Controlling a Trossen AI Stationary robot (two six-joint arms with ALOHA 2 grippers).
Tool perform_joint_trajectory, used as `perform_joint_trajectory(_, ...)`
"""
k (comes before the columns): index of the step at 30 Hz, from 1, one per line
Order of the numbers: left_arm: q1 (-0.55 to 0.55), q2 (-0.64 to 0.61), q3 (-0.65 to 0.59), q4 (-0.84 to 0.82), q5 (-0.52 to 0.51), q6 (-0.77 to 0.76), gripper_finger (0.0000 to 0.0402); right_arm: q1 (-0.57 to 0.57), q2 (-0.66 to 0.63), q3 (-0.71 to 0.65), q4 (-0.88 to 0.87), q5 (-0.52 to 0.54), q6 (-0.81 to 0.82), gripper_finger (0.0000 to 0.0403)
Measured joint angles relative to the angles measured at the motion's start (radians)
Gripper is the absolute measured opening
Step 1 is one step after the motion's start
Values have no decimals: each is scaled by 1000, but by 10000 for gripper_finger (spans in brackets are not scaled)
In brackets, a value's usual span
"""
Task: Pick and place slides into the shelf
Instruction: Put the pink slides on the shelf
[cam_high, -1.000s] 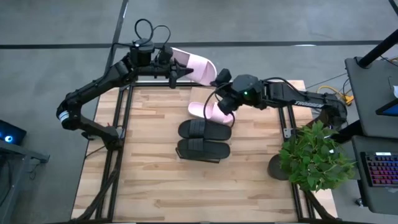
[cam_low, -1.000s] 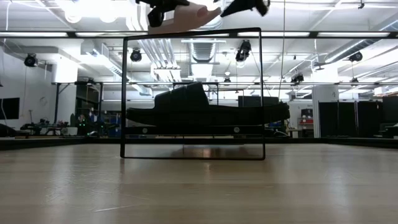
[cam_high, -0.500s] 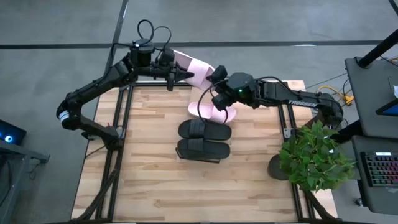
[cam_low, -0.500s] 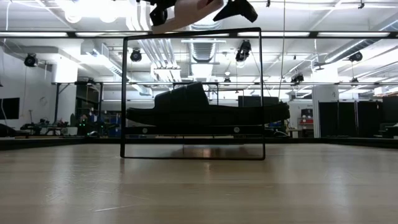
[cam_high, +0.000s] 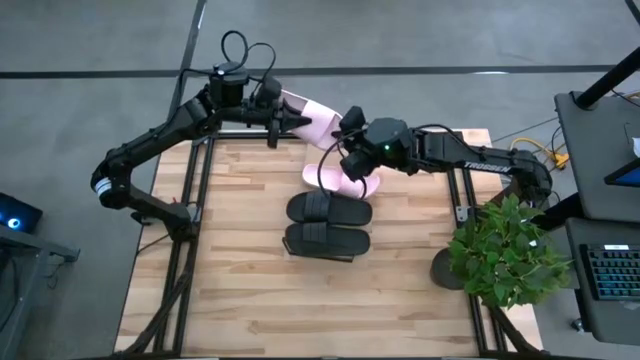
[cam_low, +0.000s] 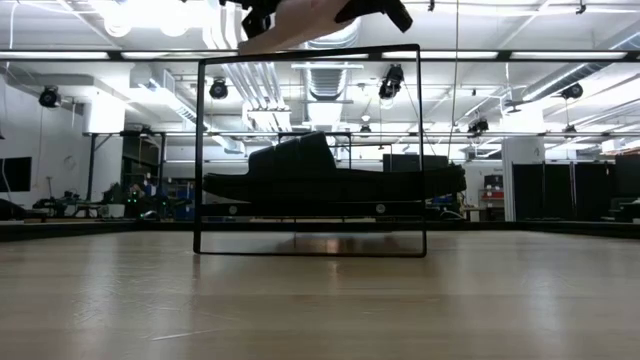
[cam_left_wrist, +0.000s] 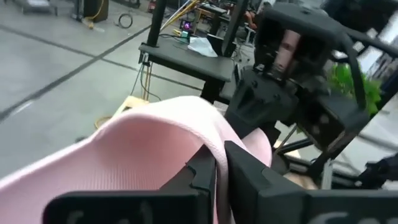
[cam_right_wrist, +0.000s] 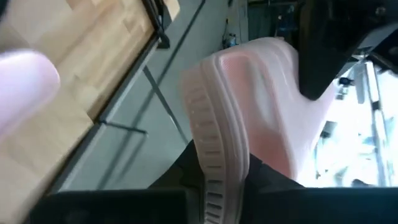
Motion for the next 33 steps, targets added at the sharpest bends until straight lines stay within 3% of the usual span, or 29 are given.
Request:
perform_joint_trajectory(4,0,-2,-6,-1,17,122,39,-43,-8,0,-25,-121,75,28)
perform_joint_trajectory(11,16,-19,-10,-54,45,267,131,-164,-26,2,-130,-399,178,28)
perform_joint_trajectory(16,69,-78,-19,-54,60,376,176,-243,-25,-2,-200,-496,213,25)
perform_joint_trajectory(26,135,-149,-145,-63,47,576,187,-401,-26,-51,-240,-814,146,24)
perform_joint_trajectory(33,133,-152,-254,-33,45,914,187,-487,-28,-71,-236,-1079,152,24)
